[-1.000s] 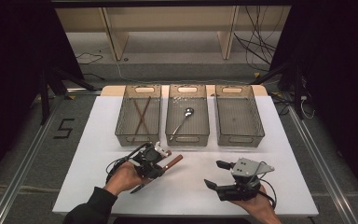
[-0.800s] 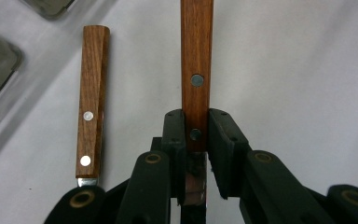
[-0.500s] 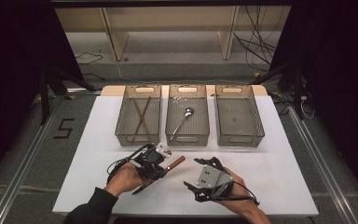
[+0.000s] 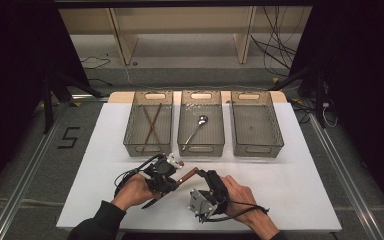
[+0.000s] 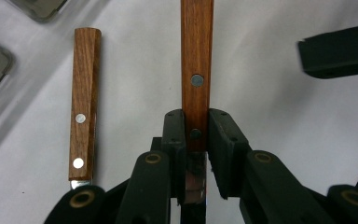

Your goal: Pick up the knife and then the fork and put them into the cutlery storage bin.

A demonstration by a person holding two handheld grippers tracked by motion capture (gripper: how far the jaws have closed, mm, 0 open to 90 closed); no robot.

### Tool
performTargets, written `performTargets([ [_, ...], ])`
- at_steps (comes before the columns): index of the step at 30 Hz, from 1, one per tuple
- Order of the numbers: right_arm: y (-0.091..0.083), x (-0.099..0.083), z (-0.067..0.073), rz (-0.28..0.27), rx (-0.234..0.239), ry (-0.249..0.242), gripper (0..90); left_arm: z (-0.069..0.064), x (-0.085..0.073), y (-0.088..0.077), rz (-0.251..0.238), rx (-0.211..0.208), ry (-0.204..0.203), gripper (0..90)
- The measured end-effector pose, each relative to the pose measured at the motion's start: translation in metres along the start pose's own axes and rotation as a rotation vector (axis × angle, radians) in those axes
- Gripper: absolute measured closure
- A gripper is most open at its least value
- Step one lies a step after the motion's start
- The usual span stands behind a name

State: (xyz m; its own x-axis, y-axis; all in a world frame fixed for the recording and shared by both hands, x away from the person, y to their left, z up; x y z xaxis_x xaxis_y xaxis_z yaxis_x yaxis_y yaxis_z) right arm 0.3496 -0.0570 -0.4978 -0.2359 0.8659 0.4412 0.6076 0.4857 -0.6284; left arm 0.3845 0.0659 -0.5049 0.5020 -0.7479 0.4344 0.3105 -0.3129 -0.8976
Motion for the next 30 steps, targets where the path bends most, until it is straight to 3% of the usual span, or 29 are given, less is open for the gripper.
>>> performTargets([
  [4,0.008,0.0,0.001,0.037,-0.043,-0.083,34.3,-0.001,0.0,0.0,0.006,-0.004,0.003,76.8],
  [5,0.01,0.0,0.003,0.044,-0.049,-0.076,34.6,-0.001,0.0,0.0,0.007,-0.005,0.003,76.8],
  [16,0.029,0.001,0.008,0.11,-0.094,-0.206,43.1,-0.004,0.0,0.001,0.008,-0.019,0.017,76.8],
  [21,0.035,0.002,0.009,0.113,-0.115,-0.27,47.5,-0.005,0.0,0.0,0.01,-0.028,0.025,76.8],
  [30,0.04,0.002,0.014,0.145,-0.125,-0.314,55.8,-0.008,0.001,-0.001,0.016,-0.046,0.034,76.8],
])
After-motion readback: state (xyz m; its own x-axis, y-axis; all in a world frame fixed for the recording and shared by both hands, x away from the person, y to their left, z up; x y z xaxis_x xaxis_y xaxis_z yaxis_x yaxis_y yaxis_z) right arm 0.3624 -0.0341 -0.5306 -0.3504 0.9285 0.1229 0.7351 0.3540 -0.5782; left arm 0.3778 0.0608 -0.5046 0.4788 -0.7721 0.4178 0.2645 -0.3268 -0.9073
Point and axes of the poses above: each handheld gripper's, and its own axes: y roughly forward along the jaws, x roughly out of its top, z roughly to its left, the point moved 7 cm from there along y, roughly forward along the jaws, and after that the axes turned 8 degrees about x, right-handed, at the moved point
